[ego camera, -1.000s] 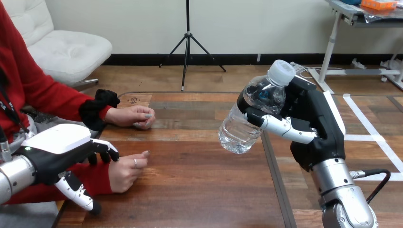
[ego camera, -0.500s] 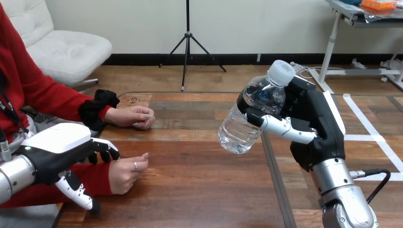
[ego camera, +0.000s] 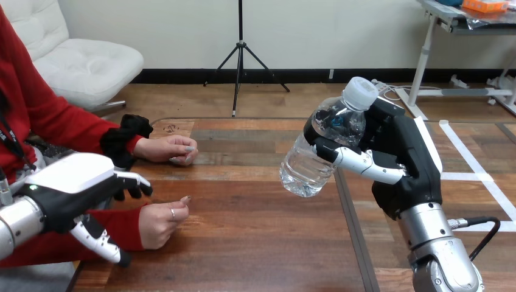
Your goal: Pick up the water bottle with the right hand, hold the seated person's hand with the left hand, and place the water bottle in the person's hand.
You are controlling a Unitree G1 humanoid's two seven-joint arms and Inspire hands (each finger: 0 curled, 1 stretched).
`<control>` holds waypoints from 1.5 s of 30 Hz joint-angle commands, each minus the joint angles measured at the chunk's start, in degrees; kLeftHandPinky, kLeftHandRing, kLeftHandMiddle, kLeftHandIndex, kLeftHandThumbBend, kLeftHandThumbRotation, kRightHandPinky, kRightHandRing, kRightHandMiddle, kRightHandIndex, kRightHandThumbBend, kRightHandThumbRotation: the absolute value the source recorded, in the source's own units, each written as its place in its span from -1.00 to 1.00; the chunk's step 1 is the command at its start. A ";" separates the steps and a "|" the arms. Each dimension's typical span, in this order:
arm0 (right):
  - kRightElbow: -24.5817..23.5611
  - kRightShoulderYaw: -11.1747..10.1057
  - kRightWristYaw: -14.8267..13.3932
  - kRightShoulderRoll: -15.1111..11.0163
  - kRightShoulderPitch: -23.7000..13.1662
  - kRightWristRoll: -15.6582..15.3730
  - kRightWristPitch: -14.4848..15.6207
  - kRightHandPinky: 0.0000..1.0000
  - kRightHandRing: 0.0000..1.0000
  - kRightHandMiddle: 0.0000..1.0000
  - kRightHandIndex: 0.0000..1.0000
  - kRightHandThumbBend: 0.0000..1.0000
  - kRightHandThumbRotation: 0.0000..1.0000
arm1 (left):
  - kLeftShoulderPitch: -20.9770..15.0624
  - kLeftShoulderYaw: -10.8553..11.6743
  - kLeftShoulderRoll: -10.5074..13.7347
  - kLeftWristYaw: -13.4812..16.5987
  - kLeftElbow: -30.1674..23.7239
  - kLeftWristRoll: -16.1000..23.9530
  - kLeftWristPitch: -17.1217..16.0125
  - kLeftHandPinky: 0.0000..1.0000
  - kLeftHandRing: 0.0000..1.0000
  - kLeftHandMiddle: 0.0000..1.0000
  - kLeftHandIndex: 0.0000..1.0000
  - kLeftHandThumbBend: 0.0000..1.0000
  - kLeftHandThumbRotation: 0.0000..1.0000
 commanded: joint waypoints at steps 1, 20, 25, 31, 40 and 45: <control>-3.91 -0.05 -0.29 0.11 -2.29 0.70 -0.20 -0.37 -0.26 -0.13 -0.09 0.66 -1.00 | -5.06 0.11 1.54 3.23 1.57 0.79 -0.24 0.31 0.47 0.57 0.60 1.00 -0.39; -3.65 -0.24 -0.05 -0.50 -2.03 0.50 -0.55 -0.37 -0.26 -0.13 -0.09 0.66 -1.00 | -6.73 -0.53 1.04 6.33 4.88 1.56 0.56 0.37 0.53 0.63 0.66 1.00 -0.37; -3.66 -0.29 -0.04 -0.56 -1.98 0.55 -0.45 -0.37 -0.26 -0.13 -0.09 0.66 -1.00 | -7.26 -1.12 0.90 6.95 5.76 2.45 0.75 0.38 0.54 0.64 0.67 1.00 -0.34; -3.41 -0.40 0.02 -0.63 -1.92 0.45 -0.78 -0.37 -0.26 -0.12 -0.09 0.66 -1.00 | -8.84 -2.65 0.22 7.82 8.38 4.16 1.42 0.41 0.57 0.67 0.69 1.00 -0.25; -3.58 -0.45 0.22 -0.83 -1.73 0.62 -0.51 -0.37 -0.26 -0.13 -0.08 0.68 -1.00 | -12.03 -6.20 -0.75 9.74 13.70 6.93 1.57 0.44 0.61 0.70 0.72 1.00 -0.17; -3.69 -0.53 0.43 -0.81 -1.63 1.06 -0.33 -0.37 -0.27 -0.12 -0.08 0.68 -1.00 | -13.57 -8.03 -1.41 10.77 16.20 7.93 1.64 0.46 0.63 0.72 0.74 1.00 -0.14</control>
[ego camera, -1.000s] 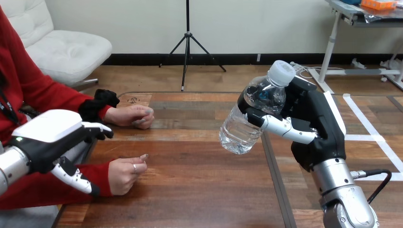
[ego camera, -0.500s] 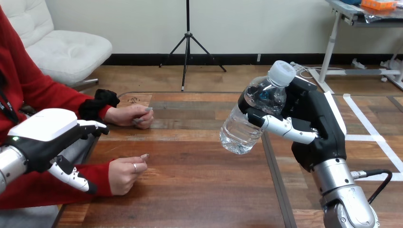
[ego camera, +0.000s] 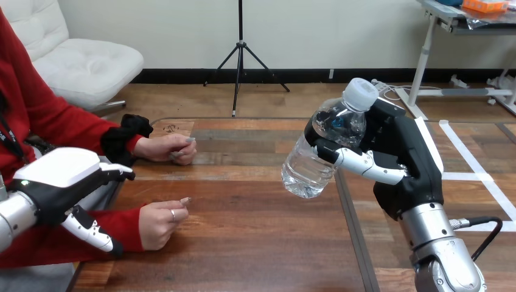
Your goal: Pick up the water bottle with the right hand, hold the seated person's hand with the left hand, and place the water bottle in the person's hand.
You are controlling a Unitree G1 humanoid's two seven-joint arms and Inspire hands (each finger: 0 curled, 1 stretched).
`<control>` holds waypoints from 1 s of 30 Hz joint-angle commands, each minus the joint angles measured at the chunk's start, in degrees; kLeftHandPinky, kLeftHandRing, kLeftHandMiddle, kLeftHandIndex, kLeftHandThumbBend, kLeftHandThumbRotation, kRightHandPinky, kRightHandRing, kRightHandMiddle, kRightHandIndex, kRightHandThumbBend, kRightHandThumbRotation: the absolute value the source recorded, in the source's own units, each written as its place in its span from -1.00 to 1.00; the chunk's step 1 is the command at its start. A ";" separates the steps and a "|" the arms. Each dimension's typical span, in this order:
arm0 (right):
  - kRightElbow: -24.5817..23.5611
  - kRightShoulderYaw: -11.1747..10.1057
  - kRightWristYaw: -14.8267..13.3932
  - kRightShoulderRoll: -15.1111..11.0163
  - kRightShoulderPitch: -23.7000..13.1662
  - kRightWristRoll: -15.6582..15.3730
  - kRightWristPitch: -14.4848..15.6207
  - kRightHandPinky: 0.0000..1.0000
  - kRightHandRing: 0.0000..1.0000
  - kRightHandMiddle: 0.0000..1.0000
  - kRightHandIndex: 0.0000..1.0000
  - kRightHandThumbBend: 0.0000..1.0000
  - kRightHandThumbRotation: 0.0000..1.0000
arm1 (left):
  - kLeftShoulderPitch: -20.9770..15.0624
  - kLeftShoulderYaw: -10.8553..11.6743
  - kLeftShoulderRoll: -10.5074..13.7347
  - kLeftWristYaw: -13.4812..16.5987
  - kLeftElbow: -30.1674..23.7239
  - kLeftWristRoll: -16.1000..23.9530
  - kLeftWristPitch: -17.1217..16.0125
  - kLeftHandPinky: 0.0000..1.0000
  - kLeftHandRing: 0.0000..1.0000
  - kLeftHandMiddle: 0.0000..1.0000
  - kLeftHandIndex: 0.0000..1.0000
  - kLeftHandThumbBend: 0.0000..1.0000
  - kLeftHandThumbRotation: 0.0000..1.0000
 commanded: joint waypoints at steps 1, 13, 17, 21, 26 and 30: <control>-3.75 -0.46 0.06 -0.15 -1.68 1.03 -0.52 -0.37 -0.27 -0.12 -0.08 0.68 -1.00 | -5.87 -1.88 -1.21 2.22 2.75 0.95 0.35 0.45 0.63 0.72 0.74 1.00 -0.14; -4.64 -0.61 -0.32 -0.60 -1.14 0.39 -0.35 -0.37 -0.27 -0.12 -0.09 0.68 -1.00 | -9.10 -7.00 -3.49 1.17 6.25 3.38 3.08 0.46 0.64 0.76 0.78 1.00 -0.08; -4.81 -0.53 -0.37 -0.68 -1.03 0.23 -0.34 -0.37 -0.27 -0.13 -0.09 0.67 -1.00 | -9.59 -7.98 -3.89 1.50 6.67 4.03 3.30 0.45 0.64 0.76 0.78 1.00 -0.08; -5.05 -0.49 -0.34 -0.69 -0.90 0.23 -0.26 -0.37 -0.27 -0.13 -0.09 0.67 -1.00 | -10.11 -8.96 -4.49 1.83 7.41 4.30 3.87 0.46 0.63 0.75 0.77 1.00 -0.07; -5.46 -0.38 -0.38 -0.66 -0.66 0.23 -0.07 -0.37 -0.27 -0.12 -0.09 0.66 -1.00 | -10.46 -9.72 -5.25 0.87 7.71 3.78 4.88 0.47 0.64 0.75 0.77 1.00 -0.06; -6.03 -0.37 -0.52 -0.54 -0.45 0.60 0.77 -0.37 -0.27 -0.12 -0.09 0.66 -1.00 | -10.72 -10.23 -5.88 0.87 8.22 3.53 5.42 0.47 0.63 0.74 0.77 1.00 -0.07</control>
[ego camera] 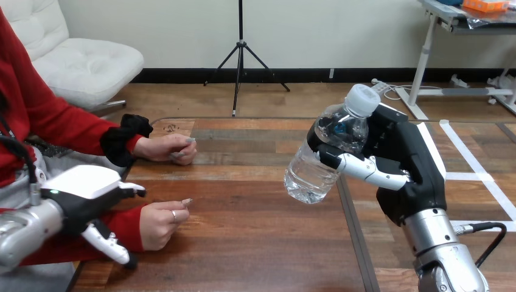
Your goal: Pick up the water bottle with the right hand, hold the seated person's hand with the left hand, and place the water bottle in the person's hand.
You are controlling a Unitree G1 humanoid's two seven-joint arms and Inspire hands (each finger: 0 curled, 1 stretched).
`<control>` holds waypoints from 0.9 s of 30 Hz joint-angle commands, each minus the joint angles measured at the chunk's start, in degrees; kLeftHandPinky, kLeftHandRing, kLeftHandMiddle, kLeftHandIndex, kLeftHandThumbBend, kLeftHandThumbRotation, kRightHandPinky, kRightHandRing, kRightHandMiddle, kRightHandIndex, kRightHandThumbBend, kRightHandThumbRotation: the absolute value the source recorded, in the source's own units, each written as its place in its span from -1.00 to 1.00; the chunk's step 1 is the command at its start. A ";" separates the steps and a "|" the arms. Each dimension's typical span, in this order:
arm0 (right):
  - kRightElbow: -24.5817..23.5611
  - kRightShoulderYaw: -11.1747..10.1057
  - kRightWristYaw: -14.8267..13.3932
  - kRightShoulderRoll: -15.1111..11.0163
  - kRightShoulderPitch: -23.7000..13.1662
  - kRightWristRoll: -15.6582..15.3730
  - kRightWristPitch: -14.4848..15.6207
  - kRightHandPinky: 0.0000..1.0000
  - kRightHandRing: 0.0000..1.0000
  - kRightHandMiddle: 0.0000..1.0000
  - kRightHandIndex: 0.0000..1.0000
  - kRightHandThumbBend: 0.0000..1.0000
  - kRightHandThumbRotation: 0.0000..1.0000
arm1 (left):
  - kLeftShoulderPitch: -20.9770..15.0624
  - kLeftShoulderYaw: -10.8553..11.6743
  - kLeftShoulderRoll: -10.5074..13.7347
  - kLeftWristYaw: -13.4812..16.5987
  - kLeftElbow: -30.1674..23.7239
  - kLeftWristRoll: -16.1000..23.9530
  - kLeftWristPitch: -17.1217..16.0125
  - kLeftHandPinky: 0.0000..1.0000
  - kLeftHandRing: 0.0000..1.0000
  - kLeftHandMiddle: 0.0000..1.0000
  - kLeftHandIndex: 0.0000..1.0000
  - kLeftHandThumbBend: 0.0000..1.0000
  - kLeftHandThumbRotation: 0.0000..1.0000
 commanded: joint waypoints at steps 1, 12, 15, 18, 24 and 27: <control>-4.66 -0.28 -0.29 -0.25 -2.13 0.79 0.06 -0.37 -0.27 -0.12 -0.09 0.66 -1.00 | -4.60 -0.74 -1.41 0.38 1.17 -0.22 1.02 0.47 0.63 0.74 0.77 1.00 -0.07; -5.39 -0.32 0.05 -0.14 -1.70 1.28 0.29 -0.36 -0.25 -0.11 -0.09 0.66 -1.00 | -6.11 -2.73 -3.28 2.26 4.29 0.74 1.60 0.45 0.58 0.68 0.73 1.00 -0.14; -5.72 -0.29 0.01 -0.23 -1.56 1.19 0.46 -0.36 -0.25 -0.11 -0.09 0.66 -1.00 | -6.53 -3.21 -3.79 2.86 5.22 0.90 1.63 0.45 0.58 0.68 0.73 1.00 -0.17; -5.94 -0.31 0.05 -0.22 -1.43 1.34 0.61 -0.36 -0.25 -0.11 -0.09 0.66 -1.00 | -6.93 -3.65 -4.35 3.36 6.19 1.16 1.91 0.47 0.60 0.68 0.72 1.00 -0.19; -6.39 -0.40 0.04 -0.24 -1.19 1.39 0.86 -0.35 -0.25 -0.11 -0.09 0.68 -1.00 | -7.76 -4.62 -5.36 3.87 8.23 1.58 2.61 0.51 0.63 0.70 0.71 1.00 -0.24; -6.64 -0.51 0.12 -0.25 -1.03 1.56 0.92 -0.35 -0.25 -0.11 -0.09 0.68 -1.00 | -7.98 -5.13 -5.43 4.04 8.36 1.79 2.51 0.51 0.63 0.71 0.71 1.00 -0.26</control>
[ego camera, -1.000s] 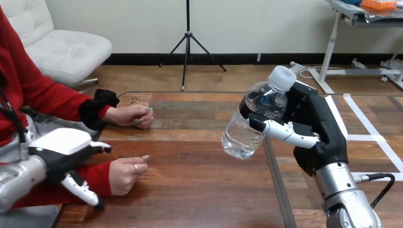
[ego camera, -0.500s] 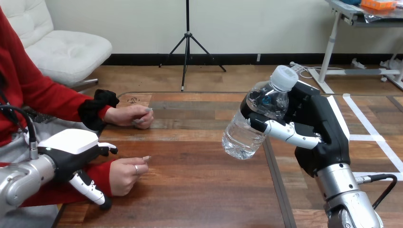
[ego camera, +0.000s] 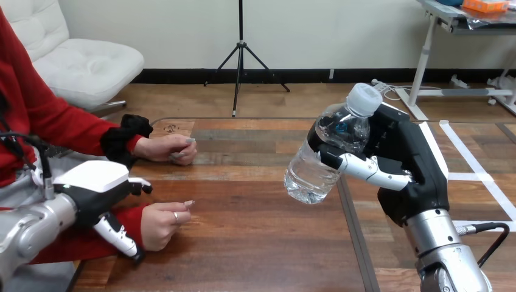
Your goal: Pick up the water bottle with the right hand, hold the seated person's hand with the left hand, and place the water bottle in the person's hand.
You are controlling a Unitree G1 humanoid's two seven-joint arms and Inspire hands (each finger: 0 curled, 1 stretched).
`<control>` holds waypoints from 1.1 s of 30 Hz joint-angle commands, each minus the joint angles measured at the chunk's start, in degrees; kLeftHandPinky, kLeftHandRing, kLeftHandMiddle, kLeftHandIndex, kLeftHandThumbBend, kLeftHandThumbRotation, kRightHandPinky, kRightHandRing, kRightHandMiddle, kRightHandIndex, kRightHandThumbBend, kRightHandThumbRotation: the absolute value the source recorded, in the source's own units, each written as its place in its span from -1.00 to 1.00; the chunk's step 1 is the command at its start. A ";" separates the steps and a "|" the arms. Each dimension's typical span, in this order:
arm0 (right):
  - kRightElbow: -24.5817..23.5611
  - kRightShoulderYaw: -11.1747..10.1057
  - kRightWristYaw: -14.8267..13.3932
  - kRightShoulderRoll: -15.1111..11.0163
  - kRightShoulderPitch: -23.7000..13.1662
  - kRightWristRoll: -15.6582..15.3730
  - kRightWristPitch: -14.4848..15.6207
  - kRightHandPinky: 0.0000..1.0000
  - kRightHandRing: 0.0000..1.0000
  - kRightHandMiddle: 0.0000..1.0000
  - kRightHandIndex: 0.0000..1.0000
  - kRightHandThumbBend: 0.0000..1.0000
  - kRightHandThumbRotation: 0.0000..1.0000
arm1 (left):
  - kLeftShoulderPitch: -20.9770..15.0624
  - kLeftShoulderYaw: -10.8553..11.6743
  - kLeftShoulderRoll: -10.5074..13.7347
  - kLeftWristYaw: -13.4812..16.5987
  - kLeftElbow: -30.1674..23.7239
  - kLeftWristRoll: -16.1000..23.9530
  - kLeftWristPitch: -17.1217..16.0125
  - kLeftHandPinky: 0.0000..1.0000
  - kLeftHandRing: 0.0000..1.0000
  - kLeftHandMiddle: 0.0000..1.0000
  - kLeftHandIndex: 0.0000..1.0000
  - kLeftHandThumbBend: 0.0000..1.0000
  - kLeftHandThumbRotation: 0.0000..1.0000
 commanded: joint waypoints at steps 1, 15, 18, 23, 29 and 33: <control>-4.22 -0.55 0.09 -0.26 -1.80 1.44 -0.24 -0.35 -0.25 -0.11 -0.09 0.68 -1.00 | -2.84 -2.00 -1.74 0.98 1.47 0.97 0.42 0.50 0.63 0.71 0.71 1.00 -0.26; -6.09 -0.86 0.00 -0.53 -0.85 1.49 0.18 -0.38 -0.27 -0.12 -0.09 0.68 -1.00 | -3.66 -3.64 -2.11 0.99 2.81 1.75 1.13 0.44 0.57 0.68 0.70 1.00 -0.24; -6.46 -0.86 -0.13 -0.56 -0.67 1.34 0.32 -0.38 -0.27 -0.12 -0.09 0.68 -1.00 | -3.77 -3.86 -2.16 1.19 3.17 1.71 1.12 0.44 0.56 0.68 0.70 1.00 -0.23; -7.29 -0.93 -0.23 -0.65 -0.29 1.52 0.85 -0.38 -0.27 -0.13 -0.09 0.69 -1.00 | -3.95 -4.57 -1.98 2.40 4.10 1.95 0.51 0.42 0.54 0.67 0.69 1.00 -0.23; -8.09 -1.07 -0.03 -0.78 -0.04 1.82 1.09 -0.39 -0.27 -0.13 -0.09 0.68 -1.00 | -4.28 -5.57 -2.18 3.92 6.06 2.41 0.57 0.41 0.54 0.66 0.68 1.00 -0.23; -8.54 -1.14 -0.24 -1.00 0.03 1.19 1.17 -0.39 -0.28 -0.14 -0.09 0.68 -1.00 | -4.46 -5.96 -2.15 3.98 6.65 2.41 0.40 0.40 0.53 0.66 0.68 1.00 -0.23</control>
